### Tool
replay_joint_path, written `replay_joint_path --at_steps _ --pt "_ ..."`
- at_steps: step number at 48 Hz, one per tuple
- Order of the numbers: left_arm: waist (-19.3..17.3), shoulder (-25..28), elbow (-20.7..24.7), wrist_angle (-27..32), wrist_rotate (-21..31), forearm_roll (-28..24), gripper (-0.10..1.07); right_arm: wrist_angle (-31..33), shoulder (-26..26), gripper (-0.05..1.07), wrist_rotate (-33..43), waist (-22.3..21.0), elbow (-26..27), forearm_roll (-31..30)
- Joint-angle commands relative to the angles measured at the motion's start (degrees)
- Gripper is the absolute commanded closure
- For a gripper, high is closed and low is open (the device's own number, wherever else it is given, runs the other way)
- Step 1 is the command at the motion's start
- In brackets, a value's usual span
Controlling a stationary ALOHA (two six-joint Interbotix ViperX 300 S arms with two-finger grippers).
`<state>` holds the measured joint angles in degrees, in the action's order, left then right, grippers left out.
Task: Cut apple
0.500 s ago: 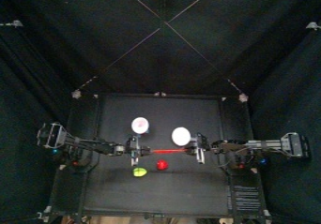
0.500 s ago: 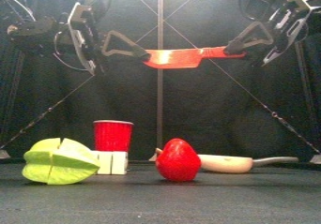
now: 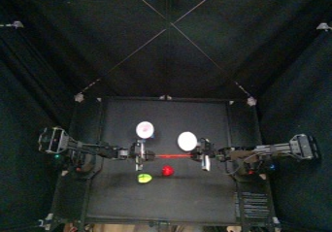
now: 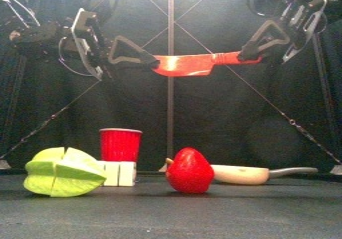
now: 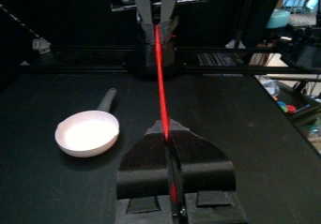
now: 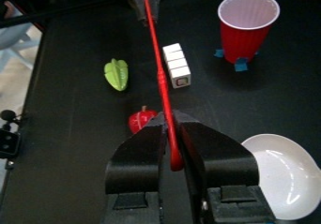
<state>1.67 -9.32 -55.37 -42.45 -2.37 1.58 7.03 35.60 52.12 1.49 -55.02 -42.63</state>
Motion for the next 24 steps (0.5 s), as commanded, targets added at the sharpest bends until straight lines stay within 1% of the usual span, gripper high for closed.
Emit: replay_joint_path --at_steps 1,6,9,19,22,24 --pt "0.53 -1.58 1.05 0.97 -2.37 -0.53 0.83 3.78 0.26 0.53 -0.09 2.9 2.02 -0.88" --pt "1.41 -2.11 1.05 2.64 -5.98 0.44 0.83 4.04 0.09 0.53 0.44 5.8 1.85 -2.2" --pt "2.81 -2.37 1.05 3.87 -7.91 1.85 0.83 4.31 -0.35 0.53 0.53 6.59 1.49 -2.2" --pt "6.59 -2.02 1.23 6.77 -13.71 11.43 0.83 5.45 -3.34 0.53 0.62 7.29 1.76 0.18" --pt "7.47 -1.76 1.23 7.38 -15.73 13.45 0.83 7.47 -4.39 0.53 0.62 7.56 2.55 1.41" --pt "8.09 -1.76 1.23 7.38 -17.14 14.77 0.83 10.2 -5.19 0.53 0.62 8.09 3.52 2.11"
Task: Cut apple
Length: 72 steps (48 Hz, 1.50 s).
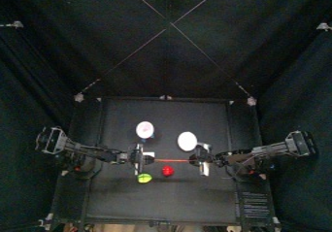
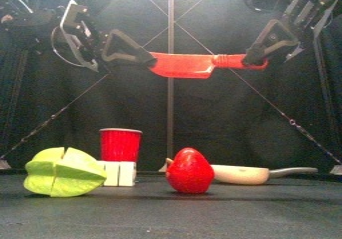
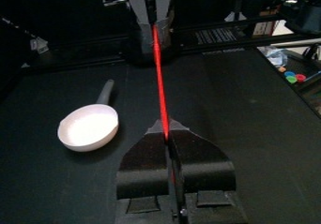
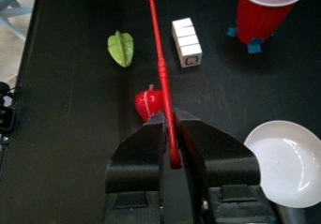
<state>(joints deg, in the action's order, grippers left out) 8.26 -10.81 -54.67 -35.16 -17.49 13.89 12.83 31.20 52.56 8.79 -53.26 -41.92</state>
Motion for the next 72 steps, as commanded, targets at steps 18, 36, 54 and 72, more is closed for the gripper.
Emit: replay_joint_path --at_steps 18,36,54,72 --pt "5.19 2.72 0.53 0.79 -8.0 11.34 0.83 11.78 -8.7 0.52 0.26 9.84 5.62 0.35" --pt "5.27 8.53 2.11 2.9 -8.09 11.25 0.83 7.56 -11.87 0.52 5.45 9.67 2.99 -2.99" --pt "5.27 12.04 2.29 4.66 -8.09 11.25 0.83 5.71 -13.71 0.52 5.8 9.58 2.72 -2.11" --pt "5.27 12.39 2.37 5.8 -8.09 11.25 0.83 5.54 -16.52 0.52 5.71 9.23 3.08 -1.85"
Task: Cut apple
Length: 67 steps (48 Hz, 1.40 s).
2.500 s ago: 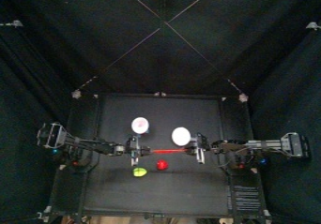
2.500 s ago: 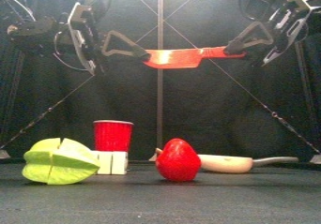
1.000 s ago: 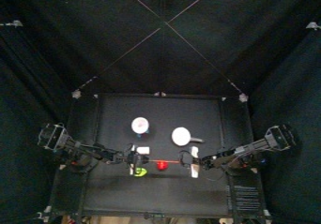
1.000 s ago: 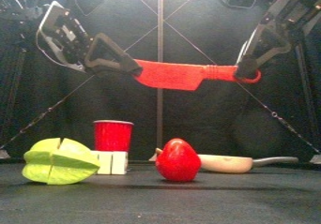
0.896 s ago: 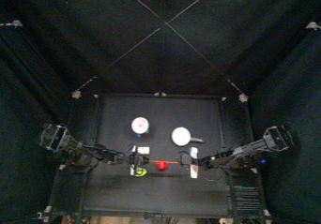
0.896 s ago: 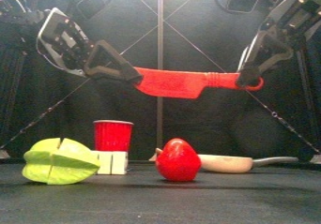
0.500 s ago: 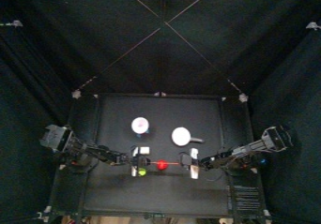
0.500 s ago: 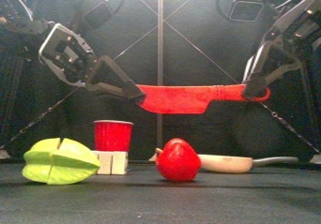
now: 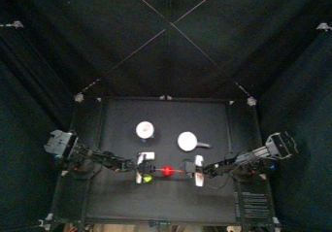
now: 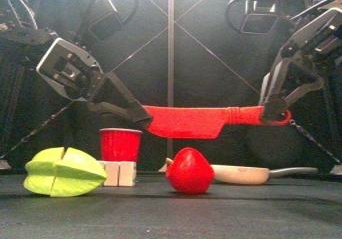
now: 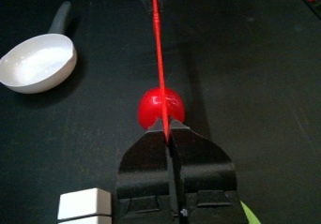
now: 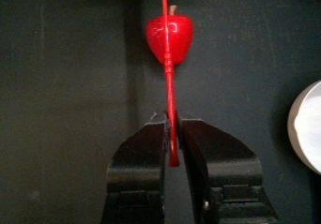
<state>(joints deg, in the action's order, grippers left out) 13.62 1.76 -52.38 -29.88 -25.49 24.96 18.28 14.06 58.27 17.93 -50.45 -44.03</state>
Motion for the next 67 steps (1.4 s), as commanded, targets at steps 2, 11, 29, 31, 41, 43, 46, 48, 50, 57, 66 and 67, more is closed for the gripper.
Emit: replay_joint_path --at_steps 2,11,29,31,41,43,46,48,50,57,66,67 --pt "-0.09 -0.18 0.0 0.53 -0.09 0.18 0.83 0.09 0.62 0.52 0.0 -0.09 0.26 0.26" --pt "-0.09 0.0 0.18 1.05 -0.09 0.18 0.83 -0.09 0.0 0.52 0.0 -0.62 0.09 0.26" --pt "-0.09 1.05 0.7 1.93 -0.09 0.18 0.83 -0.09 -1.49 0.52 0.0 -1.49 0.35 0.35" --pt "-0.09 1.14 0.88 2.37 -0.09 0.18 0.83 -0.09 -1.49 0.52 0.0 -1.41 0.35 0.26" --pt "-0.09 1.32 1.67 5.01 -0.09 0.18 0.83 -0.09 -1.49 0.52 0.0 -1.49 0.35 0.35" --pt "-0.09 1.23 1.76 5.36 -0.09 0.18 0.83 -0.18 -1.58 0.52 0.0 -1.41 0.35 0.35" --pt "-0.09 1.23 1.76 5.45 -0.09 0.18 0.83 -0.09 -1.58 0.52 0.0 -1.41 0.44 0.35" --pt "-0.09 1.14 1.76 5.45 -0.09 0.18 0.83 -0.18 -1.58 0.52 0.0 -1.41 0.44 0.35" --pt "-0.09 0.97 1.76 5.45 -0.09 0.18 0.83 -0.18 -1.58 0.52 0.0 -1.49 0.44 0.35" --pt "-0.09 1.05 1.76 5.54 -0.09 0.18 0.83 -0.18 -1.76 0.52 0.0 -1.49 0.44 0.35" --pt "-0.26 1.49 1.85 5.62 -0.09 0.18 0.83 -0.09 -2.37 0.52 -0.09 -1.85 0.62 0.35" --pt "-0.26 1.49 1.85 5.54 -0.09 0.18 0.83 -0.18 -2.37 0.52 0.0 -1.85 0.62 0.26"
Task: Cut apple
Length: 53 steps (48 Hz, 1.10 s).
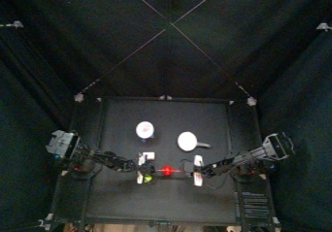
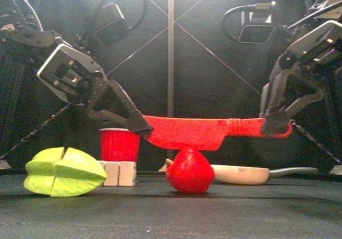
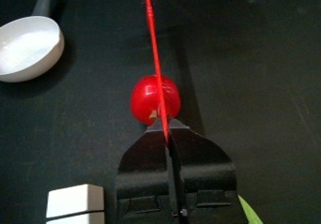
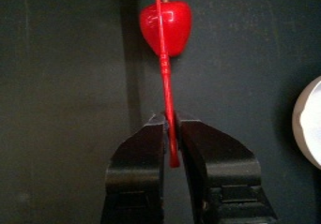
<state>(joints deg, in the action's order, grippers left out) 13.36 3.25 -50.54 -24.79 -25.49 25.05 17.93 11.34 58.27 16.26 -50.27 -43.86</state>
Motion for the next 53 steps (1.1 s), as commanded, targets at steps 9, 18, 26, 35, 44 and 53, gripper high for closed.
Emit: replay_joint_path --at_steps 9,18,26,35,44,53 --pt "-0.09 0.0 -0.09 0.44 -0.09 0.09 0.83 0.18 -0.18 0.52 0.0 -0.88 0.53 0.09" --pt "-0.18 0.0 0.0 0.44 -0.09 0.0 0.83 0.26 -0.35 0.53 -0.09 -1.41 0.7 -0.09" --pt "-0.18 -0.79 0.0 0.44 -0.09 -0.35 0.83 0.62 -0.18 0.53 -0.26 -1.41 1.85 -0.7" --pt "-0.26 -1.67 0.7 -0.26 -0.26 -1.14 0.83 2.02 0.35 0.53 -0.26 -1.32 2.37 -1.67" --pt "-2.81 -2.99 1.67 -0.18 -0.26 -4.75 0.83 4.13 1.93 0.53 -0.09 -1.41 2.29 -1.67" --pt "-6.42 -2.81 2.64 -0.44 -0.18 -8.09 0.84 4.13 3.69 0.53 0.09 -1.32 1.32 -1.49"
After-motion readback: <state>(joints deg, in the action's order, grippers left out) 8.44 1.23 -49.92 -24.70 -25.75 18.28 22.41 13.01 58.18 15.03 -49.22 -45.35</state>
